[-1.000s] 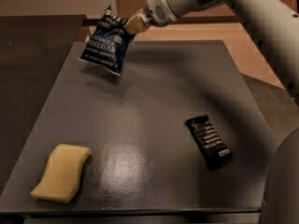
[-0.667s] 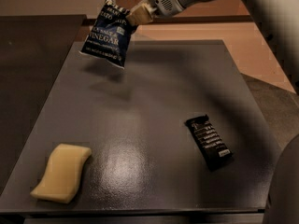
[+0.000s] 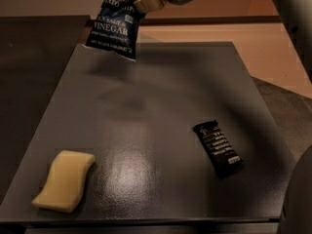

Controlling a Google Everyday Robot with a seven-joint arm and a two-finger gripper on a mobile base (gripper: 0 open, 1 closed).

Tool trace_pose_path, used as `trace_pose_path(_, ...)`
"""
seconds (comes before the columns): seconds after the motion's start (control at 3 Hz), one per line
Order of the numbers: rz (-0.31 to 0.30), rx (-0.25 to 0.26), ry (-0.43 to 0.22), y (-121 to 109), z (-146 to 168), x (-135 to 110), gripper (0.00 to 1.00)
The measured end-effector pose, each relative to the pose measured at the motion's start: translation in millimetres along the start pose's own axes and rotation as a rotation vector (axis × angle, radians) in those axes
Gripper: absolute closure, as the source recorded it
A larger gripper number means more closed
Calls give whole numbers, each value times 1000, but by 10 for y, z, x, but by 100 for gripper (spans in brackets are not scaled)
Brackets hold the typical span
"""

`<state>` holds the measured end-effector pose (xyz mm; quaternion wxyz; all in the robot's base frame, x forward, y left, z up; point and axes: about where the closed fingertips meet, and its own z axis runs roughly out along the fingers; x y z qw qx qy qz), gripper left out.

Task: Pick blue chip bag

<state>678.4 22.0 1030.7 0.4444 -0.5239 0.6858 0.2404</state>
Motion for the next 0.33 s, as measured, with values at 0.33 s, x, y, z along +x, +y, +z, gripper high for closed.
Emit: trace_pose_path(0.33, 0, 0, -1, -1, -1, -4, 100)
